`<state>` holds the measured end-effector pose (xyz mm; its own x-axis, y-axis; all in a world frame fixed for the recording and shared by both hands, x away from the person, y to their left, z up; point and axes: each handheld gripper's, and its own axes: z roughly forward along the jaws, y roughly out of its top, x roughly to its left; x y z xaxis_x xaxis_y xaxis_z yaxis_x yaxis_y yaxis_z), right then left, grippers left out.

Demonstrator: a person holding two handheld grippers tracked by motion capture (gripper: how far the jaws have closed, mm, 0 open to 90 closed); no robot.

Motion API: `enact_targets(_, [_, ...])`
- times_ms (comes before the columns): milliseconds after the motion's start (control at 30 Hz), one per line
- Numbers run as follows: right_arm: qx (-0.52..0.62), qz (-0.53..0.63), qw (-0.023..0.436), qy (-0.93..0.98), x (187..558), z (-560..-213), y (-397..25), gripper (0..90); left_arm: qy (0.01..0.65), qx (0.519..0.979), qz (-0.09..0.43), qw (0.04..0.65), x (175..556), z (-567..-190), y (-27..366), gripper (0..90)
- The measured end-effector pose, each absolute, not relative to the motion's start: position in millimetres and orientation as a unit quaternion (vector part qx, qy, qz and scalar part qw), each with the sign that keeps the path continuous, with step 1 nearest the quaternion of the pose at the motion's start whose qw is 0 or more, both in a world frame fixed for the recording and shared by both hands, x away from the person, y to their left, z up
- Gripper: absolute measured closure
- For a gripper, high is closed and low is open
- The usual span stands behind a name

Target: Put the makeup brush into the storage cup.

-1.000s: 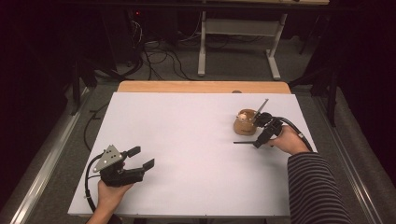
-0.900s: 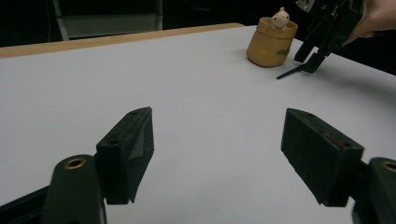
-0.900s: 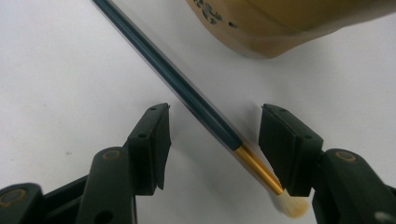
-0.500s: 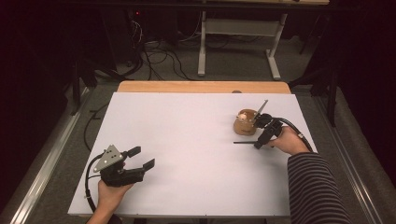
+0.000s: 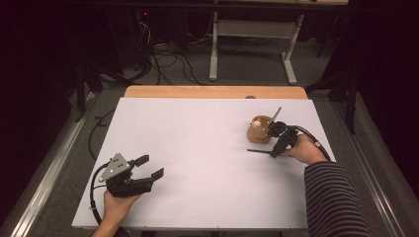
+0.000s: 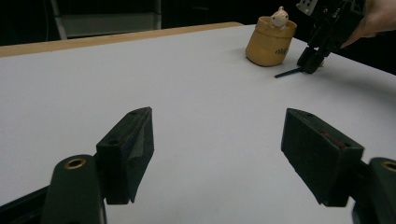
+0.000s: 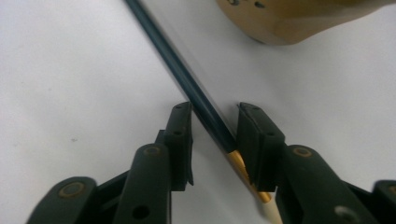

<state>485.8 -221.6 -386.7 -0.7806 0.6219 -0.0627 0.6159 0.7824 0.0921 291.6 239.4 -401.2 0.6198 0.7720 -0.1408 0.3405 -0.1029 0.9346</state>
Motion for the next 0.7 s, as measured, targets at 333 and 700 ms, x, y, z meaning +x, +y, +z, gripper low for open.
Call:
enact_targets(333, [0.307, 0.026, 0.042, 0.950, 480, -387, -217, 78.0, 0.387, 0.715, 0.199, 0.547, 291, -401, 239, 26.0])
enact_targets(700, [0.297, 0.021, 0.025, 0.954, 472, -387, -212, 84.2, 0.387, 0.715, 0.200, 0.547, 291, -401, 240, 26.0])
